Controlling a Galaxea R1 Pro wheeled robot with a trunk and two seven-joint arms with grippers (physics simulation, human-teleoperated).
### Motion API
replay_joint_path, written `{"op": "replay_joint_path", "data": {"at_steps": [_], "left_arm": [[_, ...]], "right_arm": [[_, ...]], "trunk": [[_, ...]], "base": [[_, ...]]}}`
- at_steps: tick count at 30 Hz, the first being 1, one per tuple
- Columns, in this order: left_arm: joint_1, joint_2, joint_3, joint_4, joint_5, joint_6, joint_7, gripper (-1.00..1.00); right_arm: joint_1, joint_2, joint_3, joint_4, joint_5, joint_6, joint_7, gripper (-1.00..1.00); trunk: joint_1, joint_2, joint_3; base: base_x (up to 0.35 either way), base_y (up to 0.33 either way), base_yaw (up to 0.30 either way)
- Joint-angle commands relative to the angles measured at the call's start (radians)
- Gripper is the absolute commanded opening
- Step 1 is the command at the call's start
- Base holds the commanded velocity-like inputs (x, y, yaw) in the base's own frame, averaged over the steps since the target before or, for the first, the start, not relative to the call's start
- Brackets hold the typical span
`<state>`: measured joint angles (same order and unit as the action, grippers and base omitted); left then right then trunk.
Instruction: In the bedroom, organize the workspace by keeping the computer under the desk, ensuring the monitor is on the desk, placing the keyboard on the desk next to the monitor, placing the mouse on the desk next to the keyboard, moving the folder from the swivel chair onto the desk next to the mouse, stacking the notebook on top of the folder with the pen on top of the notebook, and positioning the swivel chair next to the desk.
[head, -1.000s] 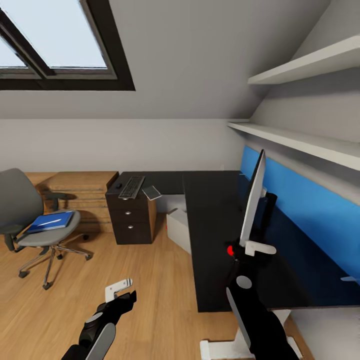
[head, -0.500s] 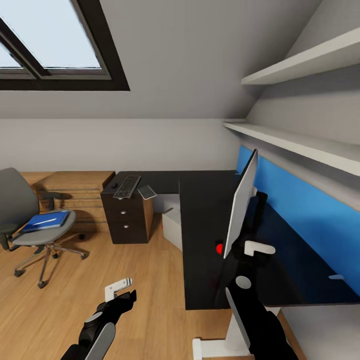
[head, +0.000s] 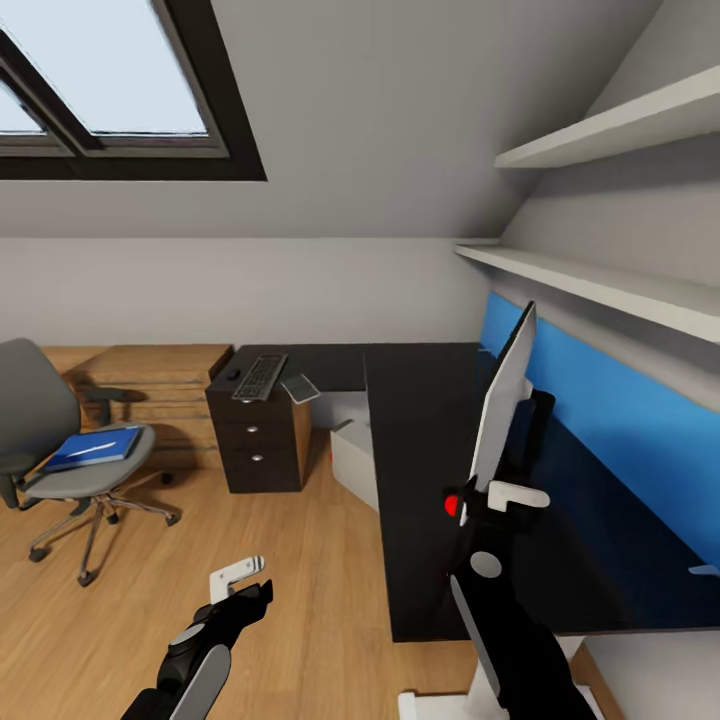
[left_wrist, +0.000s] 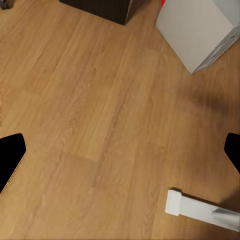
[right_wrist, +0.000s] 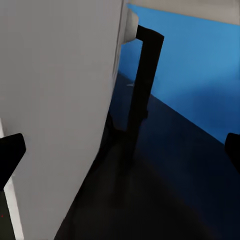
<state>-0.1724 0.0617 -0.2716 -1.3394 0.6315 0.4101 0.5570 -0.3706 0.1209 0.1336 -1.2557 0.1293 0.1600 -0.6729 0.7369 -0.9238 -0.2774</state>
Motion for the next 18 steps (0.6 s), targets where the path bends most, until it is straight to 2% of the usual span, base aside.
{"op": "replay_joint_path", "data": {"at_steps": [1, 6, 18], "left_arm": [[-0.001, 0.001, -0.003, -0.001, 0.009, 0.001, 0.009, 1.00], [-0.001, 0.001, -0.003, 0.000, 0.011, 0.002, 0.009, 1.00], [-0.001, 0.001, -0.003, 0.000, 0.011, 0.002, 0.009, 1.00]], "right_arm": [[-0.001, 0.000, 0.001, 0.000, 0.010, 0.010, -0.004, 1.00], [-0.001, 0.000, 0.001, 0.000, 0.010, 0.010, -0.004, 1.00], [-0.001, 0.000, 0.001, 0.001, 0.010, 0.010, -0.004, 1.00]], "trunk": [[0.000, -0.001, -0.001], [0.000, -0.001, -0.001], [0.000, -0.001, -0.001]], "base": [[0.094, 0.213, 0.000], [0.028, 0.145, 0.000], [0.002, 0.011, 0.000]]}}
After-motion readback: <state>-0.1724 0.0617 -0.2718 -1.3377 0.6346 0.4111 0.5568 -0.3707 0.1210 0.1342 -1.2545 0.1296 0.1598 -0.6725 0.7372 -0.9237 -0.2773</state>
